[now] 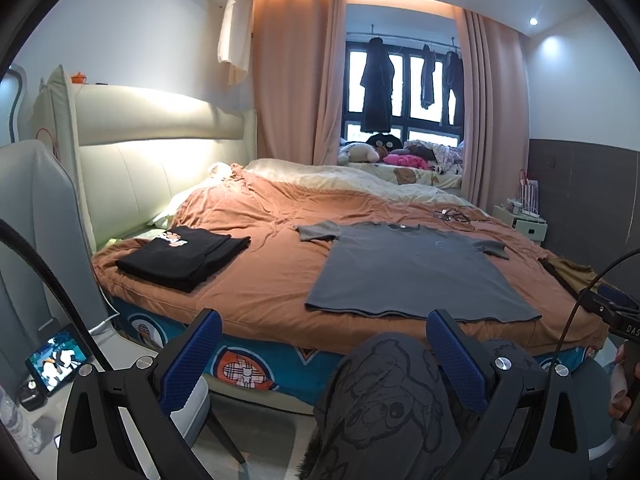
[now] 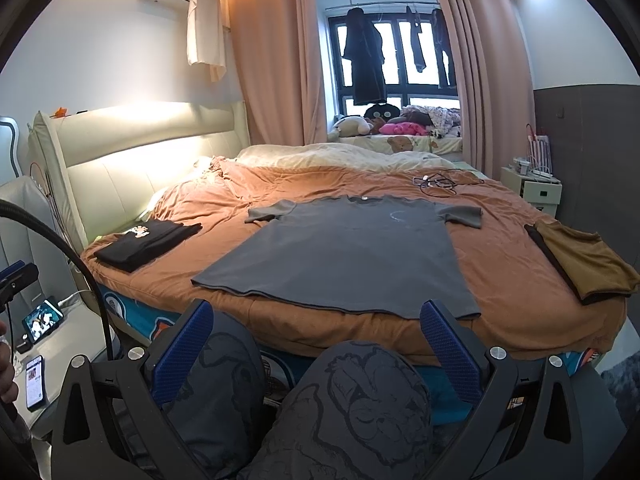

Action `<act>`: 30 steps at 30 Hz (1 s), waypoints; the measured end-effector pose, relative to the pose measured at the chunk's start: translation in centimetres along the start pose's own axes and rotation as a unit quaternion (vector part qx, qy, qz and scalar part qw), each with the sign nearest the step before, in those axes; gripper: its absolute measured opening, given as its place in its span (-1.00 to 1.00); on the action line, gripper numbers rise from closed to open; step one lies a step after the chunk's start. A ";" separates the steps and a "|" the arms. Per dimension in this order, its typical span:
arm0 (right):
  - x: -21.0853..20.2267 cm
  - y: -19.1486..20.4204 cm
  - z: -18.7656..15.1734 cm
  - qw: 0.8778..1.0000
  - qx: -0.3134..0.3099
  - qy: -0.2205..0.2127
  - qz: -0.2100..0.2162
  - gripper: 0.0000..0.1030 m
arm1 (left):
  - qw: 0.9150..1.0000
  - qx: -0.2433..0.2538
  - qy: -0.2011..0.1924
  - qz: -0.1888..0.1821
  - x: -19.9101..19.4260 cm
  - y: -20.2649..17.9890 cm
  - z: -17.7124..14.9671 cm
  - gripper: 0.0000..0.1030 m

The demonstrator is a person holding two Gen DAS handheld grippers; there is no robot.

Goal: Fold small clothes

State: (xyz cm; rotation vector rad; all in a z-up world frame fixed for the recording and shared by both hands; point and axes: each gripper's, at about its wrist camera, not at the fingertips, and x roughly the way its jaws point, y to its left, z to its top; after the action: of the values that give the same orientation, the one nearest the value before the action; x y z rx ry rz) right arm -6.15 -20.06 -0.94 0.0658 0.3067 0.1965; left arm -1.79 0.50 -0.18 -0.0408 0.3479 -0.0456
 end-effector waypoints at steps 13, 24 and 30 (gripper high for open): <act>-0.2 0.0 0.1 1.000 0.000 -0.003 0.000 1.00 | 1.000 -0.004 -0.003 -0.002 -0.4 0.4 -0.2 0.99; -1.5 -0.1 0.3 1.000 0.002 -0.010 0.000 1.00 | 1.000 -0.005 -0.007 -0.008 -0.9 0.4 -0.2 0.99; -1.7 -0.5 0.2 1.000 -0.001 -0.011 0.000 1.00 | 1.000 -0.008 -0.014 -0.009 -1.4 0.1 -0.4 0.99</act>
State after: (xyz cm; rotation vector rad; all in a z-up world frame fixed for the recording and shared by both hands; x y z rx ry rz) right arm -7.58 -20.90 -0.31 0.0669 0.2849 0.1958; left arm -3.26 0.66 -0.06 -0.0611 0.3197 -0.0599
